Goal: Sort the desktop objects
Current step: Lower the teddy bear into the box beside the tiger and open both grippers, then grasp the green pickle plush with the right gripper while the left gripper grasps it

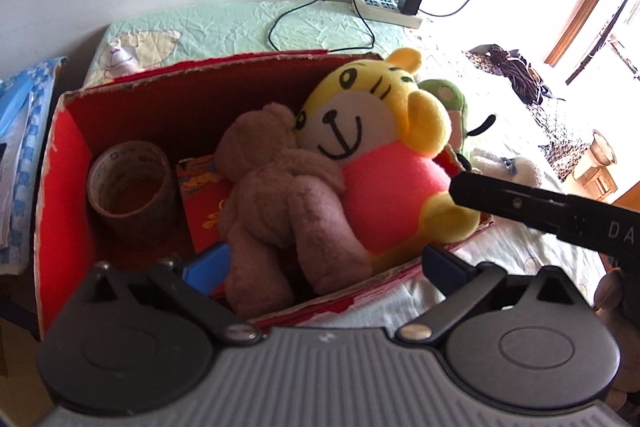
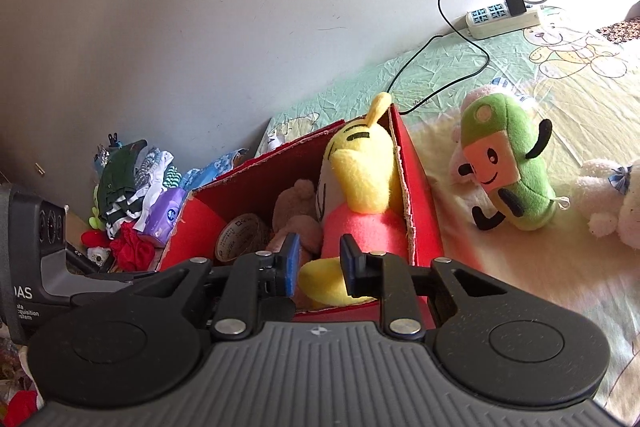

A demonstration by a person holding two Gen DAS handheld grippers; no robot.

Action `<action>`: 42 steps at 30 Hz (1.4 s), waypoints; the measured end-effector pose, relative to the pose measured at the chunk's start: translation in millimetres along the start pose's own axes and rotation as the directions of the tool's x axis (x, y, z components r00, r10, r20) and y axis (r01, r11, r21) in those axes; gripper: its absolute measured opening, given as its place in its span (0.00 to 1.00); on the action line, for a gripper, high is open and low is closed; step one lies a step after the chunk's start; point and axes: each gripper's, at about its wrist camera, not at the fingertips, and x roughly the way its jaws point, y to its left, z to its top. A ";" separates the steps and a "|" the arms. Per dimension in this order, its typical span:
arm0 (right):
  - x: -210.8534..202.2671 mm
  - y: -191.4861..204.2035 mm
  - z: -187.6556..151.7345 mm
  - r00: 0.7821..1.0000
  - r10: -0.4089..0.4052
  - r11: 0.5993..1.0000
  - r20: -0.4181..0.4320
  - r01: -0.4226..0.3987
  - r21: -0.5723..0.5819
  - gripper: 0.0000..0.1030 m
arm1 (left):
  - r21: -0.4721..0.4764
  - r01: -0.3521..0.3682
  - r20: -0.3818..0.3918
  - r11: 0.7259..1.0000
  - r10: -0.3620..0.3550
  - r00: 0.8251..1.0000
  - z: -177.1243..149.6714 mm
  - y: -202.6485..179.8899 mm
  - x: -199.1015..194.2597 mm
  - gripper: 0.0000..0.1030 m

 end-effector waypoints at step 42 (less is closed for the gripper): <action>-58.5 -201.6 84.6 0.999 0.037 0.998 -0.029 -0.036 0.043 0.46 | 0.096 -0.127 0.069 0.987 0.121 0.990 50.4 -200.6 144.7 0.98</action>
